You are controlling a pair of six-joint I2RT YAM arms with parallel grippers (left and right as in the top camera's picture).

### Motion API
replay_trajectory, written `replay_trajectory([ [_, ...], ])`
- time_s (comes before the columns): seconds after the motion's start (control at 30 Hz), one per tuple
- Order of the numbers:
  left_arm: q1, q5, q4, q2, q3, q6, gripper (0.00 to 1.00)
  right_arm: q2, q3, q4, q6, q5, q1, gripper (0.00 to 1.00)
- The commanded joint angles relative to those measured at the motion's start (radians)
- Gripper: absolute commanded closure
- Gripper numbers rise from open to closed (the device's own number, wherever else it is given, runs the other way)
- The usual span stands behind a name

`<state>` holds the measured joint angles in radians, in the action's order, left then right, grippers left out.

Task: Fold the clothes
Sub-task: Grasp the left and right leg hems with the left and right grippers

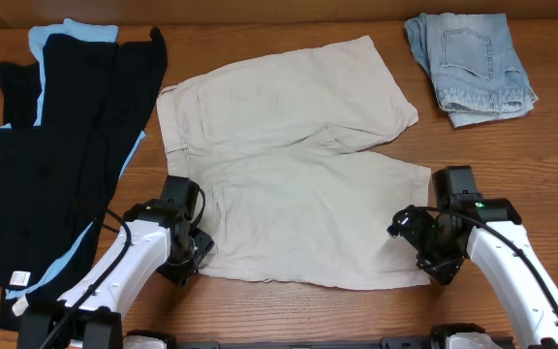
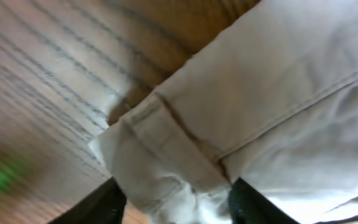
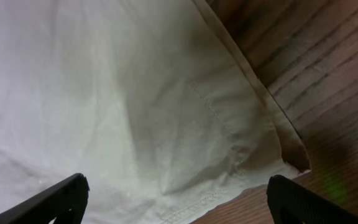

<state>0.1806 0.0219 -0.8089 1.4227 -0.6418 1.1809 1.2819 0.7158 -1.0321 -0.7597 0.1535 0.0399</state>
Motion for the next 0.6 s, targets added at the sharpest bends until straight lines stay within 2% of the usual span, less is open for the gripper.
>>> replay_trajectory([
  [0.0, -0.01, -0.034, 0.014, 0.031, 0.029, 0.012, 0.59, -0.008, -0.011, 0.006, -0.053, 0.005, 0.0, 0.05],
  [0.07, -0.01, -0.033, 0.03, 0.031, 0.029, 0.012, 0.71, -0.008, -0.018, 0.007, -0.068, 0.005, 0.0, 0.07],
  [0.23, -0.01, -0.033, 0.047, 0.031, 0.029, 0.008, 0.96, -0.007, -0.068, 0.041, -0.14, -0.01, 0.0, 0.17],
  [0.4, -0.01, -0.045, 0.047, 0.031, 0.029, 0.008, 0.96, -0.007, -0.121, 0.076, -0.188, -0.007, 0.0, 0.21],
  [0.57, -0.01, -0.067, 0.052, 0.031, 0.029, 0.008, 0.96, -0.007, -0.125, 0.024, -0.188, 0.016, 0.0, 0.24],
])
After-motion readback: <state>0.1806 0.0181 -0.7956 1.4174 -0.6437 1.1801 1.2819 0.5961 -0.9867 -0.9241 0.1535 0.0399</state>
